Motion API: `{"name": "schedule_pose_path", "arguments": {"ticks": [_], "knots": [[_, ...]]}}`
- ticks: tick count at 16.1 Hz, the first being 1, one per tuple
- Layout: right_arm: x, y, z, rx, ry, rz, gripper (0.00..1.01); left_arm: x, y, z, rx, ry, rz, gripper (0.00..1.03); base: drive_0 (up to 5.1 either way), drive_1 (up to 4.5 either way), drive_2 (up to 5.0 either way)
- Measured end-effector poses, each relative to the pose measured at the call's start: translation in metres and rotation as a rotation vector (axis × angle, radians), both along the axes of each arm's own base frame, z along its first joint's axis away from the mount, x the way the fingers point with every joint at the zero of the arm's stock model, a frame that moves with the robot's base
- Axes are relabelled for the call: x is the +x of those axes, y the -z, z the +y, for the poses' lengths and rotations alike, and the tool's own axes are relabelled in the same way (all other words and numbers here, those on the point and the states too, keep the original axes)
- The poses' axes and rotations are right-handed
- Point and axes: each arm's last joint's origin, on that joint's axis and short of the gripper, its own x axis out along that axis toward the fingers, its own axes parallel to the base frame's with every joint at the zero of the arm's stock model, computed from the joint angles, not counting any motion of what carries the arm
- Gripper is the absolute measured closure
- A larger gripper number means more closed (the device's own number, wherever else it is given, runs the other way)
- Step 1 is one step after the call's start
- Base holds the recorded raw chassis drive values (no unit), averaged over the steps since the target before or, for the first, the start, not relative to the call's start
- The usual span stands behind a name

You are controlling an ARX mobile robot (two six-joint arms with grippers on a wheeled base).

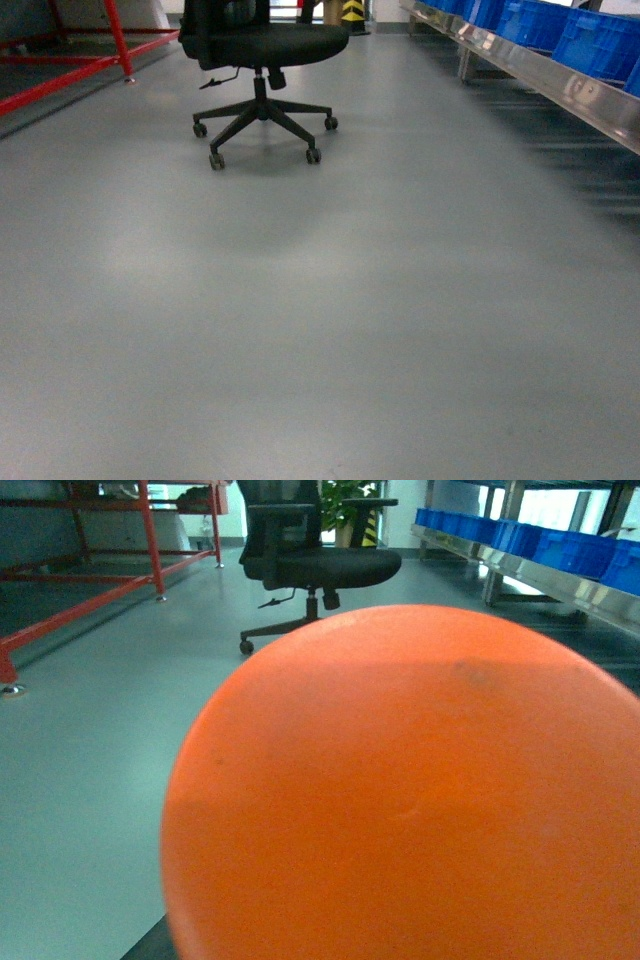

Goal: Pick capacitor and pack into box

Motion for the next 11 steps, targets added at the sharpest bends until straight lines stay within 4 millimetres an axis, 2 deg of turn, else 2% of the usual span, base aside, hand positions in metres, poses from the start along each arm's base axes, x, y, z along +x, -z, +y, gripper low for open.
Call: {"name": "schedule_pose_path", "arguments": {"ticks": [11], "knots": [[0.0000,0.0001,0.0000,0.000,0.000,0.001,0.03,0.0000,0.0001,0.0000,0.000,0.000,0.002,0.59,-5.0,2.38,2.4]]}}
